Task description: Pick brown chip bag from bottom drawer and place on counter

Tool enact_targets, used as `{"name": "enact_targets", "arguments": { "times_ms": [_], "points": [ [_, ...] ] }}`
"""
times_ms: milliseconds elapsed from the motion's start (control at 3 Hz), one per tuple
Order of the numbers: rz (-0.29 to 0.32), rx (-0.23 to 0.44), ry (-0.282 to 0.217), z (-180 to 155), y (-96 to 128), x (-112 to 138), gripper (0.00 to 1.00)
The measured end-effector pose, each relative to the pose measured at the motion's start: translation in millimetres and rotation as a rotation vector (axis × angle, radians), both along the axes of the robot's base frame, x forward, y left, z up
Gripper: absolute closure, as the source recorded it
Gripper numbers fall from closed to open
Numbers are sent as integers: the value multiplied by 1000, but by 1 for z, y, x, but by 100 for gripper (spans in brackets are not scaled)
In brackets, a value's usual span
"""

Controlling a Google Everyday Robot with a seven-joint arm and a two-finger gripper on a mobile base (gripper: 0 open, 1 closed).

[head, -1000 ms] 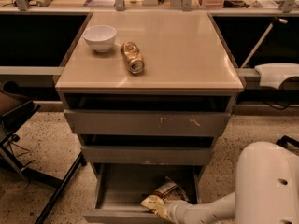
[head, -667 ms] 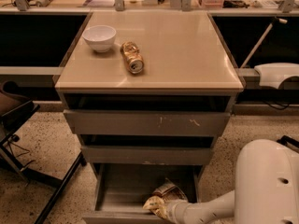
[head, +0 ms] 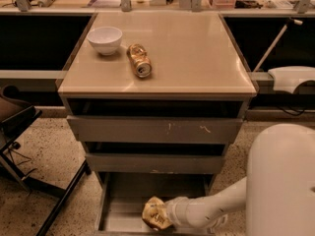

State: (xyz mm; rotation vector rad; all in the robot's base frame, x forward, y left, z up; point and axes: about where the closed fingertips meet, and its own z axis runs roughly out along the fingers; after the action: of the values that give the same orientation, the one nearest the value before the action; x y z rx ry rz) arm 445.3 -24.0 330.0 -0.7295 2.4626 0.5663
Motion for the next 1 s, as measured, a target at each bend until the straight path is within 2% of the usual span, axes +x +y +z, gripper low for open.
{"name": "enact_targets", "arguments": {
  "times_ms": [333,667,1000],
  "points": [
    [31,-10,-52,67,15,12,100],
    [-60,7,-180,147,6,49,100],
    [-62,3,-238,177,5,62,100]
  ]
}}
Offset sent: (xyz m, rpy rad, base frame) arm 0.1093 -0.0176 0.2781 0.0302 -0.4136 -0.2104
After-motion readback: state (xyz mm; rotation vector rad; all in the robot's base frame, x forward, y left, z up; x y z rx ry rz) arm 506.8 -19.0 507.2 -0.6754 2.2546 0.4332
